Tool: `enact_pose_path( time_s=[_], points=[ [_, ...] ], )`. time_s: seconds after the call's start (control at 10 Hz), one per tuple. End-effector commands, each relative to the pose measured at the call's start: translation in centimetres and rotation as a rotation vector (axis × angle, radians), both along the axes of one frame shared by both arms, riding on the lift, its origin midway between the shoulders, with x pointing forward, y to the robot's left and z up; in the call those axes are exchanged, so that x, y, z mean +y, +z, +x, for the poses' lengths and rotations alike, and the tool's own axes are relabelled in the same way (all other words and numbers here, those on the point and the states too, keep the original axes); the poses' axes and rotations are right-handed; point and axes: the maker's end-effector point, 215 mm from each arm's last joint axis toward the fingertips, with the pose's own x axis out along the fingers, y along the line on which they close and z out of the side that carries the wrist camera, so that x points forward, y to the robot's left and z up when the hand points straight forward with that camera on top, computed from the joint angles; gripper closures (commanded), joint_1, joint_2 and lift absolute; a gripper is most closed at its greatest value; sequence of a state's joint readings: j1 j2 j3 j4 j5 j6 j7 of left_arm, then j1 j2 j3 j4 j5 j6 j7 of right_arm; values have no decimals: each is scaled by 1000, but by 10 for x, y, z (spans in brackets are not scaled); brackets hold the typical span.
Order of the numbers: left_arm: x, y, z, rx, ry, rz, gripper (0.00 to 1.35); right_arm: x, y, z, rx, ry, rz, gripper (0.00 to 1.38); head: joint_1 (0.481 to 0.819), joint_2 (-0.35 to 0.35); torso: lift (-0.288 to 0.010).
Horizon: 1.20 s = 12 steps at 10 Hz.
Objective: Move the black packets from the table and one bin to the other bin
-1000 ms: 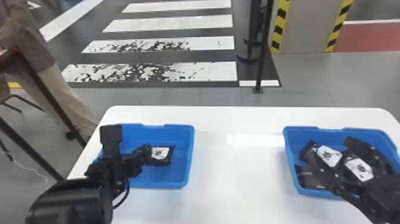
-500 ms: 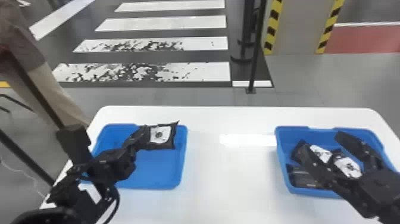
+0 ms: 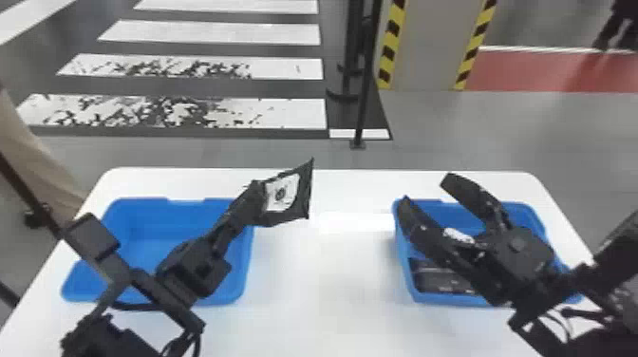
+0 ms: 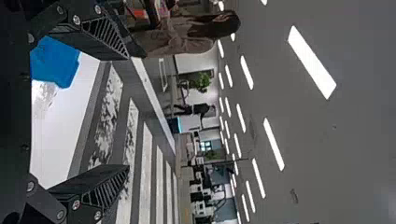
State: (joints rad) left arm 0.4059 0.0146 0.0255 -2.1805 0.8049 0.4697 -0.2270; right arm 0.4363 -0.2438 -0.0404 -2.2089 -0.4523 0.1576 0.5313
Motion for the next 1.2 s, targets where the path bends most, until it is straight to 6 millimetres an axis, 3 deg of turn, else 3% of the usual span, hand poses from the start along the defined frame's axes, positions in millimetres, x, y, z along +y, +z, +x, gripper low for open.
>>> enact_pose_path(
  time_s=[0.0,0.2,0.4,0.5,0.6,0.7,0.9,1.1],
  points=[
    [-37,12,-10,1,-85,-84,1208,29,18,-1,-17,72,58,208,695,-32,-110],
    [-63,19,-18,10,-148,-134,1208,64,28,-1,-22,154,107,208,695,-40,-110],
    [-91,35,-29,5,-214,-214,1208,81,22,5,-13,191,106,209,695,-34,-110],
    [-92,36,-29,3,-216,-214,1208,84,25,5,-23,197,94,404,695,-40,-110],
    [-86,35,-27,1,-201,-209,1208,88,26,3,-15,202,82,957,695,-44,-110],
    [-75,30,-22,1,-170,-184,1208,91,32,-2,-13,196,85,1076,695,-40,-110],
    [-58,23,-16,7,-126,-159,1208,104,41,-13,-3,211,53,1104,695,-13,-110],
    [-57,26,-15,-3,-123,-155,1208,106,34,-14,25,202,36,1151,695,26,-110]
  ],
)
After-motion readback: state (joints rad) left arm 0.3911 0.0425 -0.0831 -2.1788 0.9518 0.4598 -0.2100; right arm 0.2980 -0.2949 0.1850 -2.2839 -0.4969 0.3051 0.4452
